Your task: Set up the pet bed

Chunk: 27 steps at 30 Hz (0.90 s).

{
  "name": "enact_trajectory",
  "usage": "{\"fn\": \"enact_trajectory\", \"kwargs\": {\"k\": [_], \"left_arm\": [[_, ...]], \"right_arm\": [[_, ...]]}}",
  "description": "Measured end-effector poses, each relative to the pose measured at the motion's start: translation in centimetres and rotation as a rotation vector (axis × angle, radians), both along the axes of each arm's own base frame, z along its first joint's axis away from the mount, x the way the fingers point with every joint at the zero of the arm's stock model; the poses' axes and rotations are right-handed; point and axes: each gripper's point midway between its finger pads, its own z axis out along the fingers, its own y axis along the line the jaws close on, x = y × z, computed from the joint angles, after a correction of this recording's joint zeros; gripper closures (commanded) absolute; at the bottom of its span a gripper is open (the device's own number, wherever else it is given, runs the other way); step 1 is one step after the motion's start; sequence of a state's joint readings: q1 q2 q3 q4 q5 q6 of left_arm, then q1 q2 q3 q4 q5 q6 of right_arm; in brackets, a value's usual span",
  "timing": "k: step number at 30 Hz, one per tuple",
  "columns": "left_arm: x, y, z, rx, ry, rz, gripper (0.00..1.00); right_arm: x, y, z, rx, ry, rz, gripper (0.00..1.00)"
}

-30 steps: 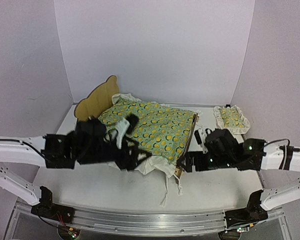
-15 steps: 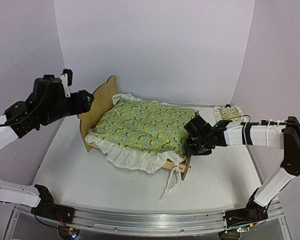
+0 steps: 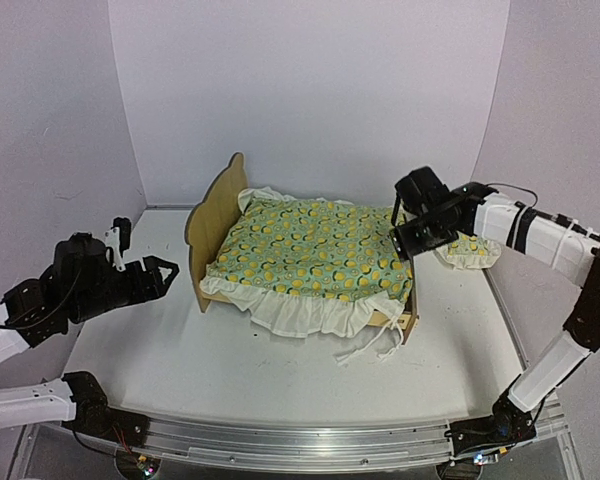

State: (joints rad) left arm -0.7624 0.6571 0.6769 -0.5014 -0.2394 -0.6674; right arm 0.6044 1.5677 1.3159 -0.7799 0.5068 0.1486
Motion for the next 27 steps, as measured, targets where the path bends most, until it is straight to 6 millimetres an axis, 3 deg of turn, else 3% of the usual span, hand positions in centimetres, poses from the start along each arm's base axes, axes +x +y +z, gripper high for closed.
{"fn": "enact_trajectory", "kwargs": {"k": [3,6,9,12,17,19,24,27], "left_arm": [[0.4,0.1,0.8,-0.024,-0.029,0.020,0.10],[1.7,-0.8,0.0,0.018,-0.033,0.007,0.09],[4.3,-2.0,-0.6,0.102,-0.012,-0.007,0.11],[8.7,-3.2,0.4,0.201,-0.012,0.009,0.16],[14.7,-3.9,2.3,0.315,-0.064,0.055,0.27],[15.8,-3.7,1.6,0.370,-0.061,0.072,0.43],[16.2,-3.1,0.1,0.477,-0.047,0.065,0.78],[16.1,-3.2,0.1,0.474,-0.047,0.060,0.86]], "right_arm": [[0.2,7.7,6.0,0.108,-0.129,0.226,0.09],[-2.5,17.1,8.4,0.242,-0.162,0.515,0.08],[-5.1,24.9,7.8,0.308,-0.154,0.748,0.08],[-6.7,31.0,4.6,0.322,-0.123,0.912,0.08],[-7.3,35.1,-1.6,0.250,-0.102,1.035,0.17],[-7.3,36.0,-2.6,0.224,-0.131,1.069,0.23],[-7.7,38.1,-1.0,0.181,-0.291,1.149,0.29],[-8.5,39.2,-0.3,0.149,-0.375,1.191,0.32]]}}
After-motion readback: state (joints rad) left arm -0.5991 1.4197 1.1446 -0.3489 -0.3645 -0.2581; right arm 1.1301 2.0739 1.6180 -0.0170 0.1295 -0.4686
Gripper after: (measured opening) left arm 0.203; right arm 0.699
